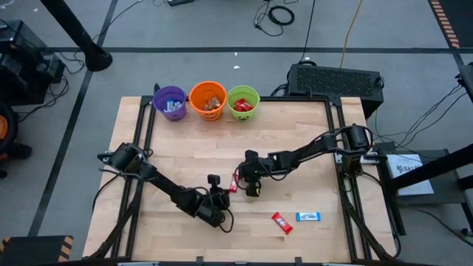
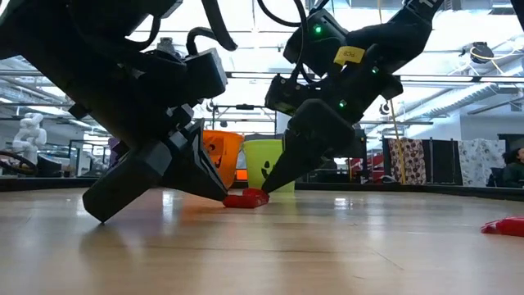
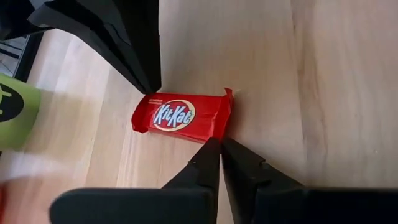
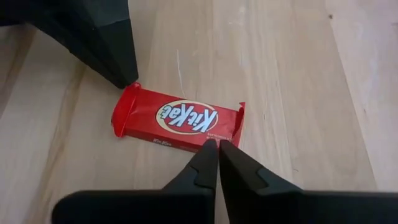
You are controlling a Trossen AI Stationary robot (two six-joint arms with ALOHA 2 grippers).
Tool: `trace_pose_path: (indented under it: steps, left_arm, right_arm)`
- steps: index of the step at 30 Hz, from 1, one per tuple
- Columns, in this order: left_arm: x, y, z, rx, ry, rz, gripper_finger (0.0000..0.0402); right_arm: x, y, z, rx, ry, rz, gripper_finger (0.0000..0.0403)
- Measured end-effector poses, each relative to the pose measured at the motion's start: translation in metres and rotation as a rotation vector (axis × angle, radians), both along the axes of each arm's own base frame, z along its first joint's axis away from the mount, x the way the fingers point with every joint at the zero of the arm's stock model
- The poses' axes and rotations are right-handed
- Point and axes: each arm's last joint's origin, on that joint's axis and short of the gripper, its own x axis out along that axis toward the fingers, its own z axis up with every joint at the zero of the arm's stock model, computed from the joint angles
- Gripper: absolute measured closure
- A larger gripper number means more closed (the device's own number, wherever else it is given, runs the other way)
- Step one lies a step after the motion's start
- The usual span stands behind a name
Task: Sort candy by brand, put in halloween buckets
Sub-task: Put the red chocolate bar into the green bucket
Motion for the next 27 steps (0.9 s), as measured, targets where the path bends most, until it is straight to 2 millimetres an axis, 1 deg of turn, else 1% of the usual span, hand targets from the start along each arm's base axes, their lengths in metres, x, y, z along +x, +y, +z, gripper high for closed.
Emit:
trace_pose_path:
  steps: [2, 7, 11, 17, 22, 24, 27]
  left_arm:
    - [0.0001, 0.0003, 0.0, -0.004, 0.004, -0.003, 0.0382]
    - [0.0001, 0.0003, -0.0002, -0.012, 0.008, -0.005, 0.0388]
    - [0.0001, 0.0003, -0.0003, -0.013, 0.008, -0.005, 0.0389]
    - [0.0001, 0.0003, -0.0003, -0.012, 0.008, -0.004, 0.0389]
    - [0.0001, 0.0004, -0.0003, -0.012, 0.008, -0.004, 0.0389]
    - [0.0, 0.0003, -0.0003, -0.013, 0.009, -0.005, 0.0389]
    - [0.0, 0.0003, -0.0003, -0.015, 0.01, -0.006, 0.0389]
  right_arm:
    - [-0.0003, 0.0, -0.0003, -0.008, 0.003, 0.007, 0.0397]
    - [-0.0004, -0.0005, -0.0004, -0.026, 0.005, 0.002, 0.0401]
    - [-0.0015, -0.0009, 0.0005, -0.058, 0.012, -0.019, 0.0402]
    - [-0.0051, 0.0003, 0.0074, -0.07, 0.024, -0.019, 0.0402]
    - [-0.0051, 0.0001, 0.0084, -0.045, 0.021, -0.046, 0.0402]
    - [-0.0035, -0.0013, 0.0069, -0.03, 0.01, -0.064, 0.0396]
    - [-0.0033, -0.0047, 0.0048, -0.008, 0.018, -0.083, 0.037]
